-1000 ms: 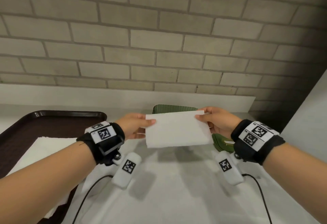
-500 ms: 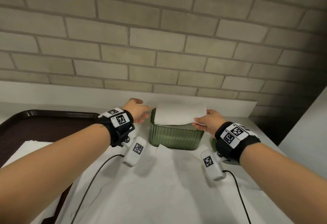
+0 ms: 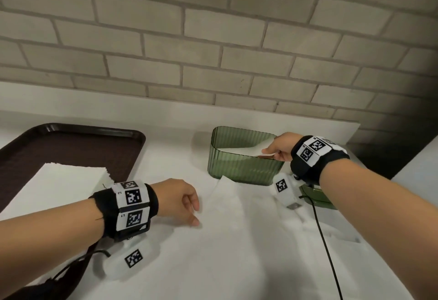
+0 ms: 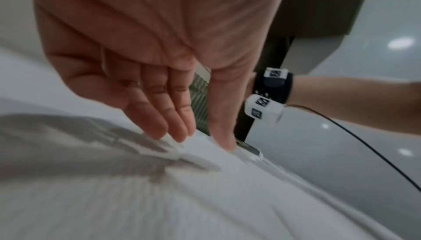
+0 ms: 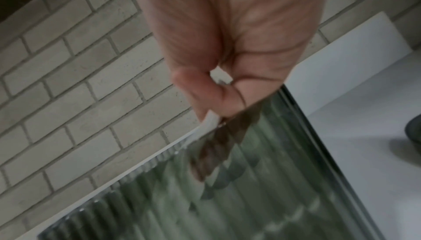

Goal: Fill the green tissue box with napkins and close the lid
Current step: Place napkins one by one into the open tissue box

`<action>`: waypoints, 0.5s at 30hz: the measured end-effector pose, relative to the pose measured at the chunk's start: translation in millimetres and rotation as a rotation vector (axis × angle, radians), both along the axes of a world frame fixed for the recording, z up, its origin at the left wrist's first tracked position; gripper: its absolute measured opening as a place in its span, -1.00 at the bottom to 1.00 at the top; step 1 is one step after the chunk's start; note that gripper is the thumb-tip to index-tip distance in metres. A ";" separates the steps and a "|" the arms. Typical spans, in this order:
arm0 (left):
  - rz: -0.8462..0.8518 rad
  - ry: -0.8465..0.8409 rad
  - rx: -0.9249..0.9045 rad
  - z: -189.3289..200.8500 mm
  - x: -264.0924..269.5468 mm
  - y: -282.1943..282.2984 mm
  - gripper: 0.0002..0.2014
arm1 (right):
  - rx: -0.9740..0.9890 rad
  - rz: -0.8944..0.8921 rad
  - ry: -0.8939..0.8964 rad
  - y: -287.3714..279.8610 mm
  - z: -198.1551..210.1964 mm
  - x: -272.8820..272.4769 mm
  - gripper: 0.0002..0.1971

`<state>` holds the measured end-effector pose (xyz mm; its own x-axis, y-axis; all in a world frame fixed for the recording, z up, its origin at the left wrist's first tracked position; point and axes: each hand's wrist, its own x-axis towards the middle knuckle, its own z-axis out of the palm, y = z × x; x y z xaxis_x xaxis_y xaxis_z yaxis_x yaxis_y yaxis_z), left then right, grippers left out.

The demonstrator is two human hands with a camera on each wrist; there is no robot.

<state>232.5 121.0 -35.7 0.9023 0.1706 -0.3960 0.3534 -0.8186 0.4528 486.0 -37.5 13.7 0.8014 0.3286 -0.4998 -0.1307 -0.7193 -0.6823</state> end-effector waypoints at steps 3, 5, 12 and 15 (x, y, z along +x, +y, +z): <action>-0.001 0.009 -0.010 -6.0 -7.0 -6.3 -0.61 | -0.184 0.093 -0.054 0.6 -0.8 10.3 -0.79; 0.006 0.002 0.015 -8.5 -9.1 -8.4 -0.52 | -0.253 0.139 -0.094 -1.0 -0.6 12.5 -0.74; 0.007 0.016 -0.047 -15.1 -7.5 -12.5 -0.52 | -0.254 0.179 -0.163 -2.6 -0.5 6.7 -0.78; -0.026 0.047 -0.092 -14.8 -3.7 -12.8 -0.57 | -0.217 0.150 -0.120 -2.3 0.2 8.2 -0.81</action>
